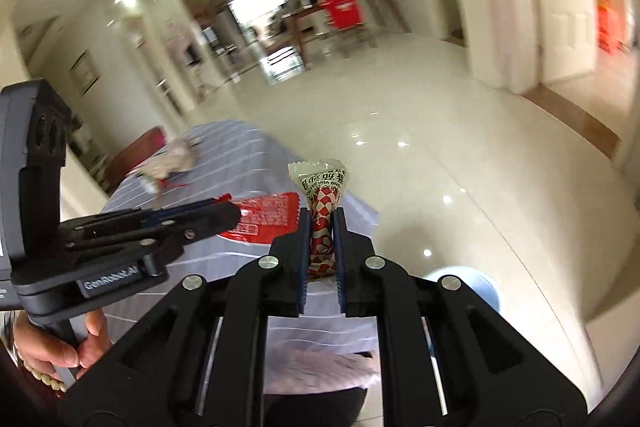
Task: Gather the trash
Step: 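Carry both red packets over the blue bucket and open both grippers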
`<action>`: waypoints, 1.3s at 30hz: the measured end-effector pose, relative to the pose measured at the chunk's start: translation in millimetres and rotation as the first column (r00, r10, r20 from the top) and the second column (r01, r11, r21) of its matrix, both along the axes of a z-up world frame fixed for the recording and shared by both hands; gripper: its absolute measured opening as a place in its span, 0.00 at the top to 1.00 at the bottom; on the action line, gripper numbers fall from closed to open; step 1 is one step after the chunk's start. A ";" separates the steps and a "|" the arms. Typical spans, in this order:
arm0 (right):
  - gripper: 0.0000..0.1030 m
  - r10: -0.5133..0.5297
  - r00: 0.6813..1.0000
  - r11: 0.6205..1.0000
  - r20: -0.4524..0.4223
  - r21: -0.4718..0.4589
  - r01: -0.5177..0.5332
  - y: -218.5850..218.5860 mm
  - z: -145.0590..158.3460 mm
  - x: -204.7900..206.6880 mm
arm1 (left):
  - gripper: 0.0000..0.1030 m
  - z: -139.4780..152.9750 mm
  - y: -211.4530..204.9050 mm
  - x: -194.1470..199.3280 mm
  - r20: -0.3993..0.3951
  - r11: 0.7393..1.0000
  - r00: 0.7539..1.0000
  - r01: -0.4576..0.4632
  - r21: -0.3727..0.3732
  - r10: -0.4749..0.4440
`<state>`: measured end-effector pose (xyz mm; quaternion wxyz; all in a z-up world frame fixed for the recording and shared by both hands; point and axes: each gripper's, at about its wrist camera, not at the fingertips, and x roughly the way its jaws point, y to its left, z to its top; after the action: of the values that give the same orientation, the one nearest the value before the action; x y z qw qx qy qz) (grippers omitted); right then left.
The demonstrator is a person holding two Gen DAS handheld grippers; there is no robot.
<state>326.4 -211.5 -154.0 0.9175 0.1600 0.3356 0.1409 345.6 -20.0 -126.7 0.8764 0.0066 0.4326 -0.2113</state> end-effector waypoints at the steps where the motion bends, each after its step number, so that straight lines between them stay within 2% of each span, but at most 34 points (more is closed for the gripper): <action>1: 0.89 -0.027 1.000 1.000 -0.007 0.003 0.027 -13.8 -5.6 -1.5 | 0.81 -7.4 -18.9 4.3 -0.014 1.000 1.000 0.024 0.011 -0.024; 7: 0.89 -0.147 0.988 0.988 -0.042 0.040 0.149 -73.5 -36.7 -9.4 | 0.81 -41.7 -91.7 20.0 -0.068 0.992 0.991 0.115 0.056 -0.111; 13: 0.89 -0.222 0.973 0.973 -0.059 0.057 0.225 -108.8 -54.9 -19.3 | 0.78 -69.5 -132.4 32.5 -0.133 0.987 0.981 0.149 0.066 -0.139; 14: 0.89 -0.232 0.971 0.970 -0.062 0.059 0.236 -112.3 -56.8 -19.6 | 0.67 -73.4 -134.2 35.4 -0.150 0.986 0.979 0.150 0.078 -0.137; 15: 0.89 -0.241 0.968 0.967 -0.068 0.061 0.246 -117.3 -59.7 -19.7 | 0.44 -78.5 -138.2 38.5 -0.163 0.985 0.978 0.145 0.097 -0.128; 17: 0.89 -0.250 0.965 0.964 -0.077 0.072 0.255 -121.1 -64.3 -18.1 | 0.31 -84.5 -140.8 41.7 -0.158 0.984 0.982 0.121 0.127 -0.101; 24: 0.89 -0.241 0.965 0.965 -0.101 0.082 0.249 -127.2 -75.4 -18.3 | 0.30 -86.9 -132.2 40.7 -0.157 0.984 0.984 0.105 0.142 -0.083; 39: 0.89 -0.217 0.971 0.971 -0.102 0.085 0.225 -119.0 -79.3 -13.1 | 0.29 -78.0 -106.4 41.0 -0.146 0.987 0.989 0.045 0.151 -0.023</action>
<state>313.3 -330.4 -233.3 0.9024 0.2465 0.3503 0.0462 386.7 -126.3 -204.6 0.8360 0.0664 0.5097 -0.1922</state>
